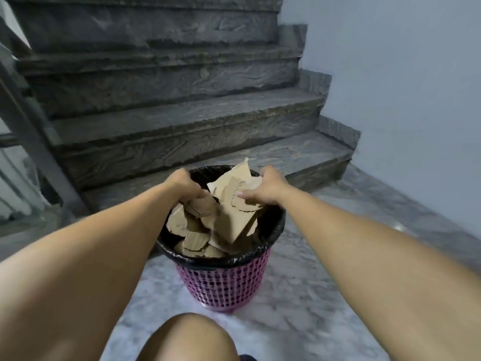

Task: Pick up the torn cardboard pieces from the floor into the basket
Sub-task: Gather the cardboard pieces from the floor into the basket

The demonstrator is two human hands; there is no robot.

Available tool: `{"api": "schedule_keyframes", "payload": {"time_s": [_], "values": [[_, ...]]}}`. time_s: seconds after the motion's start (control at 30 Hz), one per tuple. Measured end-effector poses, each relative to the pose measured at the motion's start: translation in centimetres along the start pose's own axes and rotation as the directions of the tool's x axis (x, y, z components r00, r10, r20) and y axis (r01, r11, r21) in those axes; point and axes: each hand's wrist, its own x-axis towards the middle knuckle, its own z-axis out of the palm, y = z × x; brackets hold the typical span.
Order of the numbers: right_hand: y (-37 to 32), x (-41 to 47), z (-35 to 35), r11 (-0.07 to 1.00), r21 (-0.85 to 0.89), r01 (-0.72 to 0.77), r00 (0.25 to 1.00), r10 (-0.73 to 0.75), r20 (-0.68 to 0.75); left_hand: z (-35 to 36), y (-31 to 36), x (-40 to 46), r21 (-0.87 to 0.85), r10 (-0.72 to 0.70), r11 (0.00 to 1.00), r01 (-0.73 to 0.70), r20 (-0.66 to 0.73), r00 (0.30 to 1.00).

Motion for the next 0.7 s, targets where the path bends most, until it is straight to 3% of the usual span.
{"api": "schedule_keyframes", "payload": {"time_s": [0.13, 0.2, 0.23, 0.3, 0.37, 0.53, 0.7], "values": [[1.4, -2.1, 0.7, 0.983, -0.182, -0.006, 0.966, -0.041, -0.257, 1.5, -4.2, 0.3, 0.308, -0.040, 0.948, 0.080, -0.135, 0.990], [2.3, -2.7, 0.4, 0.967, -0.214, -0.140, 0.960, 0.080, -0.268, 2.3, -6.0, 0.6, 0.247, -0.104, 0.959, 0.142, -0.160, 0.982], [2.9, -2.9, 0.4, 0.959, -0.177, -0.221, 0.961, 0.183, -0.208, 2.8, -6.6, 0.8, 0.189, -0.131, 0.969, 0.160, -0.158, 0.979], [3.9, -3.7, 0.3, 0.948, -0.018, -0.317, 0.948, 0.316, -0.035, 3.6, -7.2, 1.0, 0.127, -0.137, 0.979, 0.163, -0.188, 0.973], [4.5, -4.3, 0.2, 0.933, 0.122, -0.339, 0.941, 0.336, 0.043, 4.1, -7.3, 1.0, 0.113, -0.124, 0.982, 0.154, -0.232, 0.965], [6.4, -4.0, -1.3, 0.924, 0.201, -0.325, 0.929, 0.351, -0.116, 5.2, -5.9, 1.1, 0.031, -0.032, 0.999, 0.040, -0.226, 0.974], [11.2, -3.1, -4.6, 0.915, 0.205, -0.348, 0.844, 0.401, -0.356, 9.3, -1.0, 0.5, -0.065, 0.175, 0.980, -0.186, -0.149, 0.973]]}}
